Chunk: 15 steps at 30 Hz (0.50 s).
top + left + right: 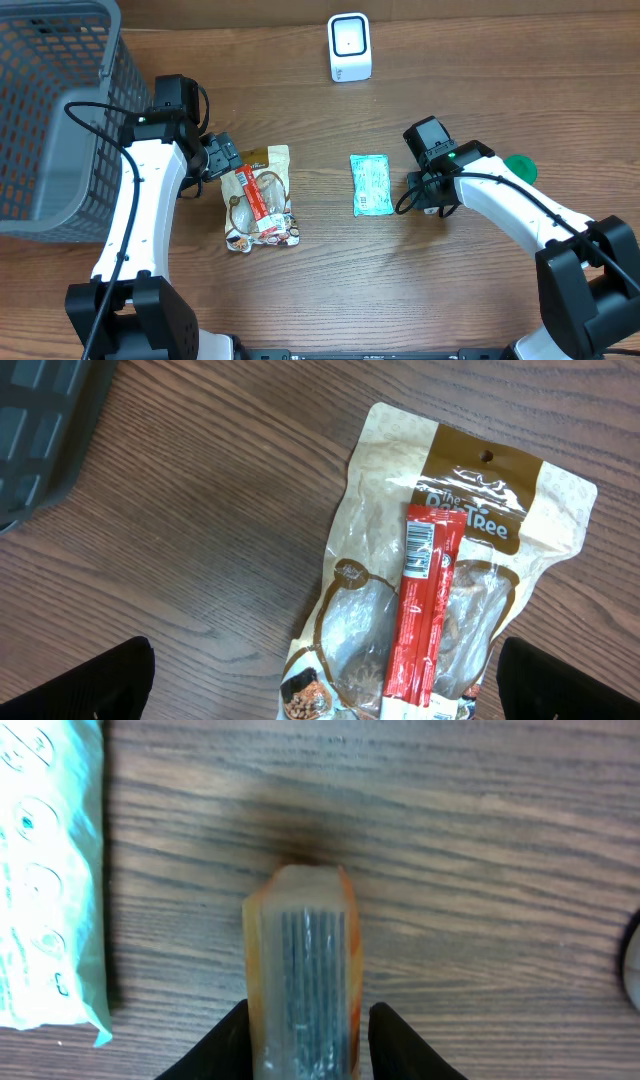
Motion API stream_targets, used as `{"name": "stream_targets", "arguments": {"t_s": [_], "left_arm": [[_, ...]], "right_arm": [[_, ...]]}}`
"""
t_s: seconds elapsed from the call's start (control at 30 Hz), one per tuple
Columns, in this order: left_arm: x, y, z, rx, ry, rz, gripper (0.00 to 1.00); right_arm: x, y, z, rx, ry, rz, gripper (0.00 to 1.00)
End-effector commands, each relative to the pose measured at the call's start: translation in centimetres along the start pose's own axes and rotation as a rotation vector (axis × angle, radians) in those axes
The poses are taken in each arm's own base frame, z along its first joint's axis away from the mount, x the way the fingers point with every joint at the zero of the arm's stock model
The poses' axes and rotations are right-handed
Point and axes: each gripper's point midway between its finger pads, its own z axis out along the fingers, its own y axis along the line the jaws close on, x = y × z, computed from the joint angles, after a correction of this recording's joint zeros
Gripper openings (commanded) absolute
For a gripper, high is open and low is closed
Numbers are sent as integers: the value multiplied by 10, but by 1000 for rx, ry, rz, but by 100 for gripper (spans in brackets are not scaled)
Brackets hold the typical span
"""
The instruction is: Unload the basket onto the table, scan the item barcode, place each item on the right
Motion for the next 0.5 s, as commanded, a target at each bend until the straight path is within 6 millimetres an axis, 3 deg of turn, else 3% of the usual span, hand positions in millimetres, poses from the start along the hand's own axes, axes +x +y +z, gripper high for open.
{"name": "stream_targets", "arguments": {"t_s": [0.0,0.33,0.47], "left_arm": [[-5,0,-4,-1,-20,-12,100],[-5,0,-4,-1,-19,-12,100],[-5,0,-4,-1,-19,-12,100]], "right_arm": [[1,-3,-3,9,-6,4,36],[-3,-2,-3,4,-23,6,32],[-3,-2,-3,5,-22,6,41]]}}
